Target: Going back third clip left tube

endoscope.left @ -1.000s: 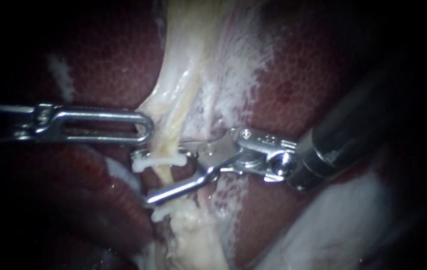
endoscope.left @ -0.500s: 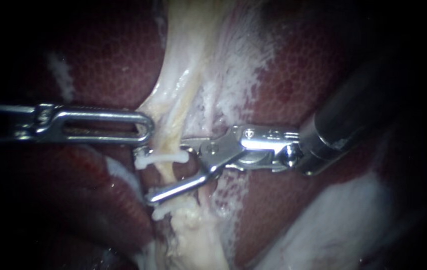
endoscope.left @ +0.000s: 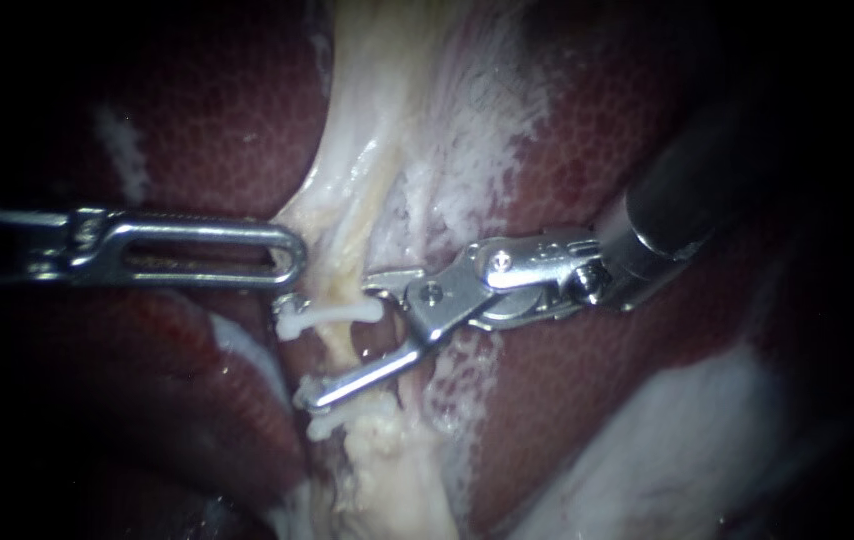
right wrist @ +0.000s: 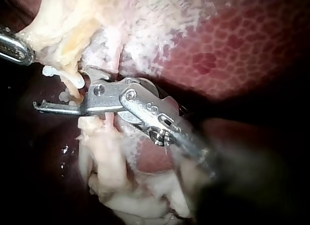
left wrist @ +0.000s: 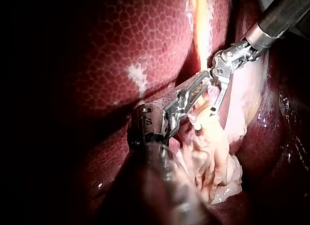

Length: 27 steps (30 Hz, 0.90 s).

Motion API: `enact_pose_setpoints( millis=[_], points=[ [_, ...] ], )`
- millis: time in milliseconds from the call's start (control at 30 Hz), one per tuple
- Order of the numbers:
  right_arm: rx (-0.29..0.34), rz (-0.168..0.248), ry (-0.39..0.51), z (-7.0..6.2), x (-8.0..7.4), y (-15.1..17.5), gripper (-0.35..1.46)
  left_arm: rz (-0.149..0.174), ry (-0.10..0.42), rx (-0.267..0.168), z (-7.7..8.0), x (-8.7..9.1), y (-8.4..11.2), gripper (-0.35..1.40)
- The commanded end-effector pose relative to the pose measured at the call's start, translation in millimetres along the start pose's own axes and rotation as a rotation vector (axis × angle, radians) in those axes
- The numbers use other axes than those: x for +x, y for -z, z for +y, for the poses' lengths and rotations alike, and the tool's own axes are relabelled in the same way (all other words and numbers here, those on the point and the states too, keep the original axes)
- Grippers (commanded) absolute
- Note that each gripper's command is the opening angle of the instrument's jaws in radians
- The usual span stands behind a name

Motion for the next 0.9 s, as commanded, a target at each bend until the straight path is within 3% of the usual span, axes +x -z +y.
enact_pose_setpoints(
  millis=[33,367,900],
  points=[
    [0.002,0.000,-0.058,-0.1,0.1,-0.1,0.60,0.000,0.000,0.000,0.0,0.0,0.0,-0.35],
    [-0.001,0.026,-0.376,-0.4,0.1,-0.1,0.60,0.000,0.000,0.000,0.0,0.0,0.0,-0.35],
    [-0.015,0.027,-0.378,-1.0,0.0,3.1,0.57,0.000,0.000,0.000,0.0,0.0,0.1,-0.35]
  ],
)
